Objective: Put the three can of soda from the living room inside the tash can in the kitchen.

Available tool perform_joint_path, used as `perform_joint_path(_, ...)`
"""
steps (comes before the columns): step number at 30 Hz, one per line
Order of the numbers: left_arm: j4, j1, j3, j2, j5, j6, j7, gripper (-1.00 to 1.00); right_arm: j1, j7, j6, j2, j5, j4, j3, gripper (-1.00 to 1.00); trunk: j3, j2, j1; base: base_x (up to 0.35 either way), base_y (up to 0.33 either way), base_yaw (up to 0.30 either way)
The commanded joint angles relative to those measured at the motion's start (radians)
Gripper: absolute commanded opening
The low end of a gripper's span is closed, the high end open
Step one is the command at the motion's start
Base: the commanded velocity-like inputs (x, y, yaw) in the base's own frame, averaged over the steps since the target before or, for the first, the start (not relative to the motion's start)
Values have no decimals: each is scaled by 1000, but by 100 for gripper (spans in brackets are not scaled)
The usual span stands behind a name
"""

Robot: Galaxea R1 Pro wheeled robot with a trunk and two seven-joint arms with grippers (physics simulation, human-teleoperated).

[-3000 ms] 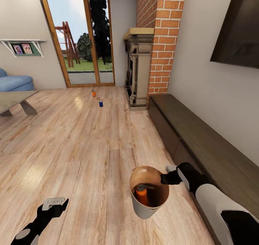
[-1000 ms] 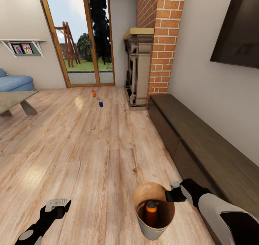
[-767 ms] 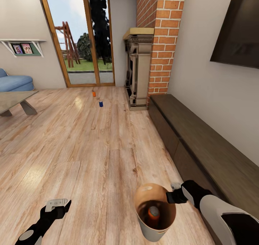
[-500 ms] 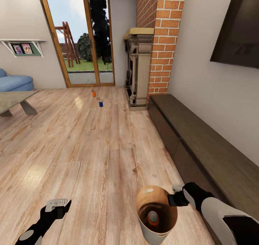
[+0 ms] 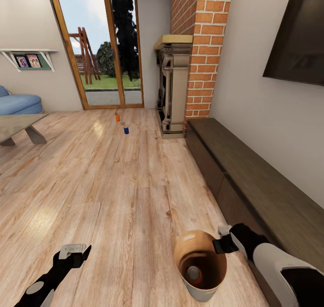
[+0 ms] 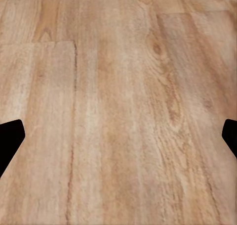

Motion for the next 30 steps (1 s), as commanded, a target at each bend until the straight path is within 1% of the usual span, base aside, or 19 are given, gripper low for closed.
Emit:
perform_joint_path(1,0,0,0,0,0,0,0,100,-6,8,6,0,-5,-6,-5,-100,0,0,0,0,0,0)
perform_joint_path(5,0,0,0,0,0,0,0,100,-17,14,12,0,35,-29,-1,-100,0,0,0,0,0,0)
perform_joint_path(13,1,0,0,0,0,0,0,100,-16,25,17,0,91,-29,11,-100,0,0,0,0,0,0)
perform_joint_path(15,5,8,-12,-11,-2,-4,-2,100,-5,28,14,11,111,-40,19,-100,0,0,0,0,0,0)
perform_joint_path(19,8,13,-34,-34,-5,-4,-3,100,2,35,13,33,135,-61,32,-100,0,0,0,0,50,0)
perform_joint_path(21,9,13,-46,-46,-6,0,-3,100,3,38,12,37,146,-73,33,-100,0,0,0,0,185,0)
perform_joint_path(22,9,13,-70,-136,-6,1,-3,100,3,113,12,37,-77,-138,-29,-100,0,0,0,0,224,0)
perform_joint_path(26,8,14,-73,-141,-6,6,-4,100,4,116,12,40,-76,-143,-28,-100,0,0,0,0,260,0)
perform_joint_path(30,8,13,-74,-143,-6,8,-5,100,5,117,12,41,-77,-144,-15,-100,0,0,0,0,280,0)
